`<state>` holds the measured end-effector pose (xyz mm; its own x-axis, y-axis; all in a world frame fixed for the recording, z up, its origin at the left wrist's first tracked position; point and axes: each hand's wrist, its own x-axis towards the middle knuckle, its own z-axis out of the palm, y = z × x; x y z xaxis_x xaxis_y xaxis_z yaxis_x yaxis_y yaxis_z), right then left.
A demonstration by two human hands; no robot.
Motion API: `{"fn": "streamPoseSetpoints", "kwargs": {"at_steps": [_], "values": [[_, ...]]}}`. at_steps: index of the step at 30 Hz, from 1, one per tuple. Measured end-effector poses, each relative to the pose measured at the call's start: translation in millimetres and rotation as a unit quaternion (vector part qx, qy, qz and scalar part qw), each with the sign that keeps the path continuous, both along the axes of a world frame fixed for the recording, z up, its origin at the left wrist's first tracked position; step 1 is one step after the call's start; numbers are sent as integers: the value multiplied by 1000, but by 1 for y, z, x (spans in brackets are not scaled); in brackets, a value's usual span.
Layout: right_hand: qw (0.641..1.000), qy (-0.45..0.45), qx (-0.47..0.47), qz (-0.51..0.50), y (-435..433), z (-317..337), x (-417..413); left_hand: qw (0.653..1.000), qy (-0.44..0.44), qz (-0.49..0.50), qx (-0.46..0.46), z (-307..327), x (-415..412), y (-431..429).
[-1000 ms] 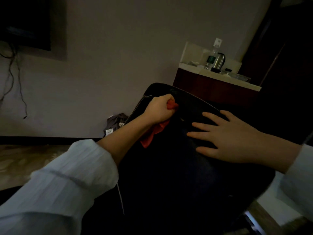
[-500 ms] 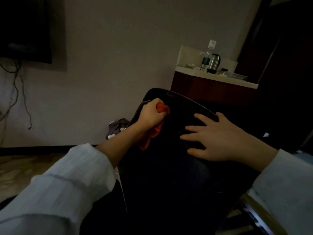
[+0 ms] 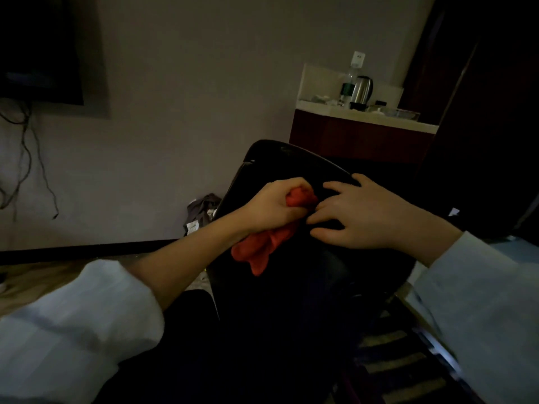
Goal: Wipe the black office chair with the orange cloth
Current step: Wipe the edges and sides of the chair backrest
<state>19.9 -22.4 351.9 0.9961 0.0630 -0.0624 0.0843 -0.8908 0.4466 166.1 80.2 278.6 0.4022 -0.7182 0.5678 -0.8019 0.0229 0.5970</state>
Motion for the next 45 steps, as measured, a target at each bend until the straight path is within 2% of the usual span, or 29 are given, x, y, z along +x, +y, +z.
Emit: {"fn": "streamPoseSetpoints", "kwargs": {"at_steps": [2,4,6,8,10,20,23,28,34,40,45], "values": [[1000,-11,-27,-3,2,1,-17,997,60,10,-39,-5,-1,6],[998,-24,-49,-12,0,-9,-37,985,105,95,-102,-11,1,4],[993,-94,-59,28,-1,-23,-58,966,135,178,-129,-16,1,-1],[983,-166,-39,67,-11,-34,-67,962,132,208,-115,-20,-3,-10],[977,-195,-2,83,-20,-44,-68,965,106,213,-107,-22,-9,-16],[951,-275,49,135,-29,-60,-57,994,-11,104,-30,-6,-47,-1],[949,-279,55,138,-28,-61,-58,998,-13,46,-37,-13,-73,8],[946,-262,119,146,-25,-58,-67,999,-1,-31,-41,-21,-100,27],[923,-364,62,110,-16,-93,-94,981,83,60,-162,-33,-99,19],[908,-414,26,58,-4,-140,-102,980,1,16,-196,-60,-128,20],[909,-413,43,29,3,-166,-103,984,-16,30,-173,-103,-136,43]]}}
